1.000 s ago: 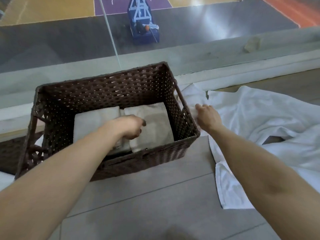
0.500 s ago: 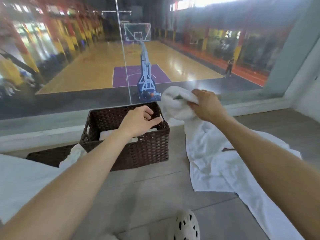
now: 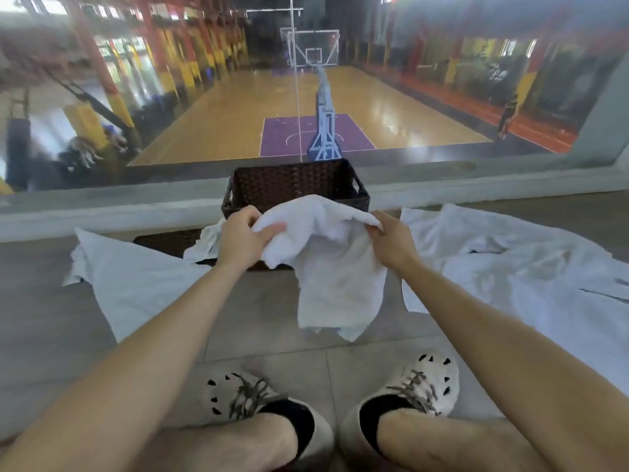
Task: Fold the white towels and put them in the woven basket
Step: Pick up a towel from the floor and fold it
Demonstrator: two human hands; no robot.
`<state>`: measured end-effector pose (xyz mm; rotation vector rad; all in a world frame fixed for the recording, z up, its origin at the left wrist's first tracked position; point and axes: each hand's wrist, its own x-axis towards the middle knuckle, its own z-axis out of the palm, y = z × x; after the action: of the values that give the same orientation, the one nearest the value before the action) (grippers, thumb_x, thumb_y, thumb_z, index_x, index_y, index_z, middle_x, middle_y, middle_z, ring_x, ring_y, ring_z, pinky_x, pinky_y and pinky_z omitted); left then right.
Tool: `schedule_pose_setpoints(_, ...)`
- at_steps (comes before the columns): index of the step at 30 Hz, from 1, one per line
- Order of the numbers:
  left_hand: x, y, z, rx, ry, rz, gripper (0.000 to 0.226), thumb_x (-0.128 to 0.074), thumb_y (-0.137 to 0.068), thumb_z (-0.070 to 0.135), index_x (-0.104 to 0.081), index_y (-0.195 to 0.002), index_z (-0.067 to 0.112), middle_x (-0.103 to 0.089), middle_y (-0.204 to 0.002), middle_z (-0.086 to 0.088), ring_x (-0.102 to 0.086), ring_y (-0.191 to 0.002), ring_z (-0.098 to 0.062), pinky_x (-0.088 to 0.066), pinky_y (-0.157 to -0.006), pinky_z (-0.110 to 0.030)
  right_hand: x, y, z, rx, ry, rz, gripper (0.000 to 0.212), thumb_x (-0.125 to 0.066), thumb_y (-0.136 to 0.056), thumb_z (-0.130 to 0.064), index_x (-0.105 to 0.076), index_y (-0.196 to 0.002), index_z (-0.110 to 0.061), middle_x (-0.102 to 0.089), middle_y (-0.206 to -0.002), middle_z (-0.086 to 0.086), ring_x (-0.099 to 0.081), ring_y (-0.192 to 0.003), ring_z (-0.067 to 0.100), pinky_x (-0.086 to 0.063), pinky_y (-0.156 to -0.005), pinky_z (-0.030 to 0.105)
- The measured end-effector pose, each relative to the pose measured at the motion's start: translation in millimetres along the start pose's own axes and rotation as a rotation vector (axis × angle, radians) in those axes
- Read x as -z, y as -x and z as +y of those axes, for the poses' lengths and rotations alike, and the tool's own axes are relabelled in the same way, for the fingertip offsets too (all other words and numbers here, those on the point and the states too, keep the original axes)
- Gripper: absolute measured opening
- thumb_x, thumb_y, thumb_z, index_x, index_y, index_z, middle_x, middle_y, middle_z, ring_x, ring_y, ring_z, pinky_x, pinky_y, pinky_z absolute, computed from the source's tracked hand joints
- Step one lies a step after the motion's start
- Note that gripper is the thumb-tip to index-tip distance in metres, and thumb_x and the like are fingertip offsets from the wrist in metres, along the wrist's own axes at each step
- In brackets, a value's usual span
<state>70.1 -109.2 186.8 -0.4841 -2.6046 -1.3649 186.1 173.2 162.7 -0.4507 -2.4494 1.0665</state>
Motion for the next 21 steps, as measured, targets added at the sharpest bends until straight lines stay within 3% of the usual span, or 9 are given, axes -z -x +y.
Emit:
schedule_pose_setpoints(3, 5.5, -8.1, -32.5, 0.075, -0.019, 0.046, 0.051, -0.081, -0.089, 0.053, -0.056, -0.082, 0.01, -0.054, -0.071, -0.001, -0.045, -0.063, -0.017, -0.031, -0.057, -0.036, -20.5, 3.0, 29.6, -0.016, 0.117, -0.075, 0.016, -0.052, -0.109, -0.027, -0.062, -0.097, -0.028, -0.066, -0.089, -0.007, -0.064, -0.088, 0.024, -0.044, -0.064, 0.026)
schedule_pose_setpoints(5, -5.3, -6.8, -47.7, 0.088, -0.057, -0.012, 0.045, -0.078, -0.092, 0.053, -0.057, -0.083, 0.014, -0.055, -0.075, 0.002, -0.047, -0.066, -0.015, -0.034, -0.059, -0.035, -37.1, 8.5, 41.5, -0.063, 0.253, -0.115, 0.012, -0.055, -0.105, -0.023, -0.065, -0.113, -0.022, -0.065, -0.11, 0.001, -0.065, -0.102, 0.03, -0.049, -0.075, 0.037)
schedule_pose_setpoints(7, -24.4, -0.7, -59.3, 0.123, -0.043, -0.079, 0.042, -0.075, -0.096, 0.05, -0.053, -0.078, 0.019, -0.052, -0.074, 0.005, -0.046, -0.068, -0.013, -0.033, -0.059, -0.033, -58.1, 22.4, 44.9, -0.075, 0.33, -0.125, 0.032, -0.064, -0.1, -0.025, -0.061, -0.131, -0.017, -0.06, -0.127, 0.005, -0.062, -0.113, 0.031, -0.051, -0.087, 0.04)
schedule_pose_setpoints(11, -57.8, 5.2, -56.1, 0.221, 0.02, -0.132, 0.047, -0.069, -0.1, 0.046, -0.044, -0.07, 0.019, -0.046, -0.069, 0.003, -0.045, -0.067, -0.017, -0.032, -0.06, -0.036, -94.6, 67.3, 20.3, 0.079, 0.198, -0.209, 0.049, -0.07, -0.089, -0.067, -0.069, -0.117, -0.026, -0.071, -0.103, -0.012, -0.067, -0.094, 0.011, -0.059, -0.087, 0.038)
schedule_pose_setpoints(15, -66.0, 2.9, -31.5, 0.247, 0.116, -0.179, 0.047, -0.066, -0.1, 0.046, -0.043, -0.07, 0.018, -0.044, -0.068, 0.003, -0.044, -0.067, -0.018, -0.031, -0.062, -0.035, -112.9, 90.0, -22.2, -0.004, 0.067, -0.324, 0.095, -0.068, -0.074, -0.087, -0.051, -0.146, -0.027, -0.067, -0.123, -0.013, -0.064, -0.109, 0.007, -0.054, -0.093, 0.031)
schedule_pose_setpoints(16, -63.9, 3.7, -23.5, 0.223, 0.117, -0.198, 0.047, -0.066, -0.1, 0.048, -0.044, -0.073, 0.016, -0.044, -0.069, 0.003, -0.044, -0.066, -0.017, -0.032, -0.062, -0.035, -114.7, 85.8, -27.4, -0.009, 0.056, -0.311, 0.082, -0.07, -0.082, -0.076, -0.055, -0.142, -0.023, -0.07, -0.119, -0.009, -0.066, -0.105, 0.011, -0.055, -0.09, 0.032)
schedule_pose_setpoints(18, -56.5, 6.0, -12.7, 0.174, 0.153, -0.264, 0.046, -0.065, -0.102, 0.054, -0.055, -0.083, 0.013, -0.054, -0.074, 0.001, -0.053, -0.068, -0.015, -0.043, -0.063, -0.029, -110.4, 70.3, -30.5, -0.027, 0.039, -0.235, 0.029, -0.063, -0.101, -0.041, -0.066, -0.101, -0.012, -0.073, -0.09, 0.001, -0.067, -0.081, 0.018, -0.052, -0.071, 0.035)
schedule_pose_setpoints(19, -52.8, 8.5, -10.8, 0.164, 0.204, -0.33, 0.047, -0.066, -0.101, 0.056, -0.062, -0.091, 0.011, -0.064, -0.079, 0.001, -0.062, -0.073, -0.015, -0.052, -0.066, -0.029, -105.1, 60.9, -30.3, -0.052, 0.005, -0.192, 0.029, -0.056, -0.104, -0.028, -0.06, -0.08, -0.013, -0.066, -0.074, 0.001, -0.06, -0.068, 0.017, -0.045, -0.062, 0.033)
schedule_pose_setpoints(21, -45.6, 14.5, -17.8, 0.162, 0.254, -0.492, 0.051, -0.077, -0.092, 0.061, -0.069, -0.11, 0.014, -0.076, -0.097, 0.001, -0.074, -0.09, -0.02, -0.062, -0.08, -0.032, -90.6, 45.0, -30.0, -0.087, -0.067, -0.148, 0.038, -0.052, -0.106, -0.023, -0.05, -0.068, -0.018, -0.056, -0.064, -0.003, -0.049, -0.058, 0.012, -0.036, -0.055, 0.029)
